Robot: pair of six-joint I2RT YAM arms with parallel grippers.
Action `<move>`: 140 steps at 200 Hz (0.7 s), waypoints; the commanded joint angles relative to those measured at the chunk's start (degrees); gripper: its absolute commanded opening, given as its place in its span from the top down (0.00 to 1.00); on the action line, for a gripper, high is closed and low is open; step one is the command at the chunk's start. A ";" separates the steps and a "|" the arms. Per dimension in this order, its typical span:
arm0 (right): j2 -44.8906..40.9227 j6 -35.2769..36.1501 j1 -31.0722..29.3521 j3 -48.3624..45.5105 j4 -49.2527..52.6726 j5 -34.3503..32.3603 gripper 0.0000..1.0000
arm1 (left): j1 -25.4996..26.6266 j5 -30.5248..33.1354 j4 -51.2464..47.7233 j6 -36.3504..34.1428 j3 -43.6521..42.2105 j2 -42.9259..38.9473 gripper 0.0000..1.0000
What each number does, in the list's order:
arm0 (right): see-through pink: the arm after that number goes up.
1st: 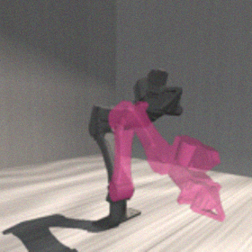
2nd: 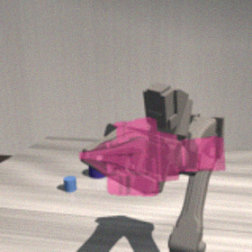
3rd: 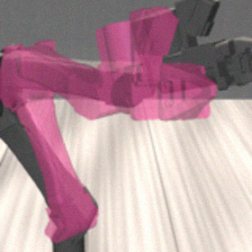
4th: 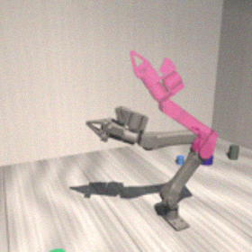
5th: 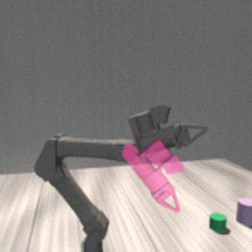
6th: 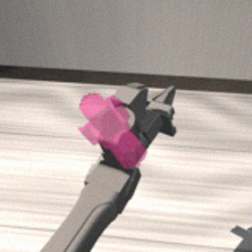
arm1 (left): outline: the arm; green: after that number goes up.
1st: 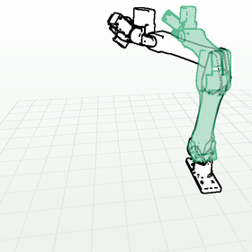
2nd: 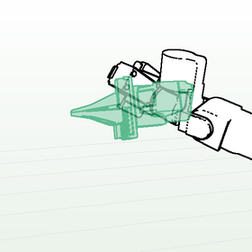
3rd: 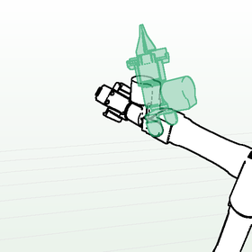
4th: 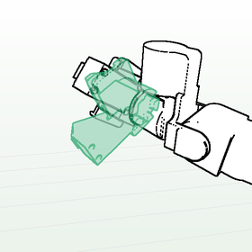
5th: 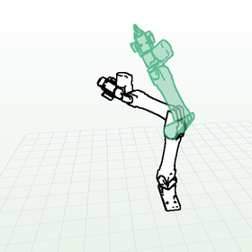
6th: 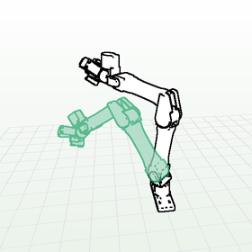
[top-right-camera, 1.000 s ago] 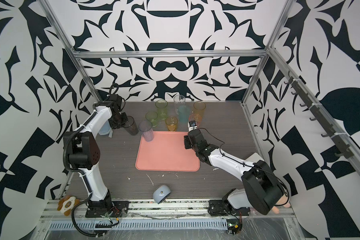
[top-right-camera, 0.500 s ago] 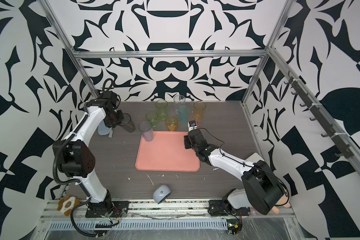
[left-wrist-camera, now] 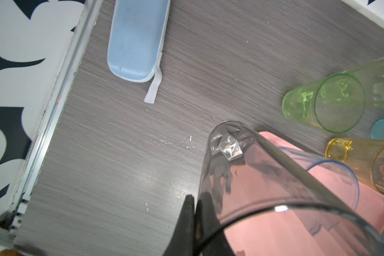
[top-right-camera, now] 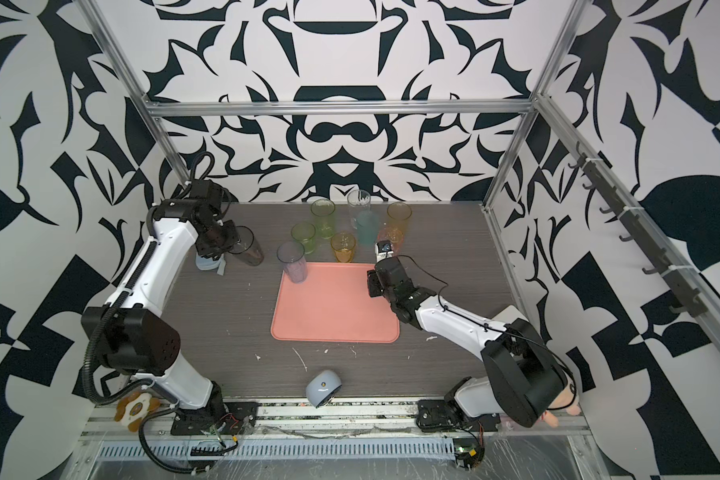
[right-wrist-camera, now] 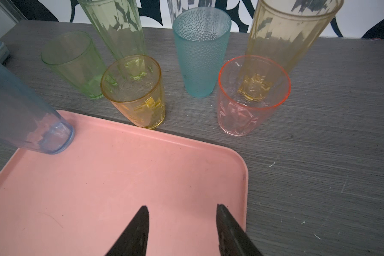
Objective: Place the glasses into the tray
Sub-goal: 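Carry the dark cup over the tray beside the blue cup and lower it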
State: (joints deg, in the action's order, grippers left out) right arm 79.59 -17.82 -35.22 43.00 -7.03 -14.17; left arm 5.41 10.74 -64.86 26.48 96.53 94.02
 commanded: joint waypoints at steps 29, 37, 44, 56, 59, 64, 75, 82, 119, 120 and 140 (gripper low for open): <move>0.56 -0.14 0.24 2.25 -0.71 -0.33 0.48 | 1.95 0.90 -3.39 -0.65 -4.24 -5.04 1.00; 0.67 -0.15 0.20 2.28 -0.63 -0.32 0.48 | 2.35 0.94 -3.43 -0.64 -4.84 -5.51 1.00; 0.69 -0.11 0.24 2.30 -0.65 -0.28 0.48 | 2.69 0.88 -3.48 -0.68 -5.36 -5.82 1.00; 0.83 -0.12 0.17 2.27 -0.68 -0.33 0.48 | 3.38 0.92 -3.59 -0.56 -6.16 -6.25 1.00; 0.84 -0.11 0.20 2.33 -0.70 -0.33 0.49 | 3.57 0.91 -3.69 -0.60 -6.33 -6.32 1.00; 0.90 -0.13 0.22 2.42 -0.71 -0.33 0.49 | 3.91 1.00 -3.78 -0.68 -6.66 -6.31 1.00; 0.99 -0.14 0.24 2.46 -0.71 -0.33 0.49 | 4.57 1.04 -4.14 -0.74 -7.13 -6.53 1.00; 1.04 -0.07 0.20 2.44 -0.67 -0.26 0.49 | 4.99 1.12 -4.48 -0.65 -7.32 -6.62 1.00; 1.29 -0.06 0.16 2.56 -0.55 -0.42 0.49 | 7.26 0.90 -4.89 -0.64 -8.98 -7.54 1.00; 1.32 -0.08 0.20 2.58 -0.54 -0.42 0.49 | 7.30 0.88 -4.91 -0.64 -9.03 -7.58 1.00; 1.41 -0.01 0.24 2.61 -0.52 -0.42 0.49 | 8.59 0.57 -4.84 -0.55 -10.15 -7.74 1.00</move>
State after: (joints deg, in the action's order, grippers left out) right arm 80.86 -17.85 -35.22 43.24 -7.03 -14.17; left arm 12.84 11.38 -67.20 25.89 87.53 88.53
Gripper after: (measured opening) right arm 0.514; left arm 0.092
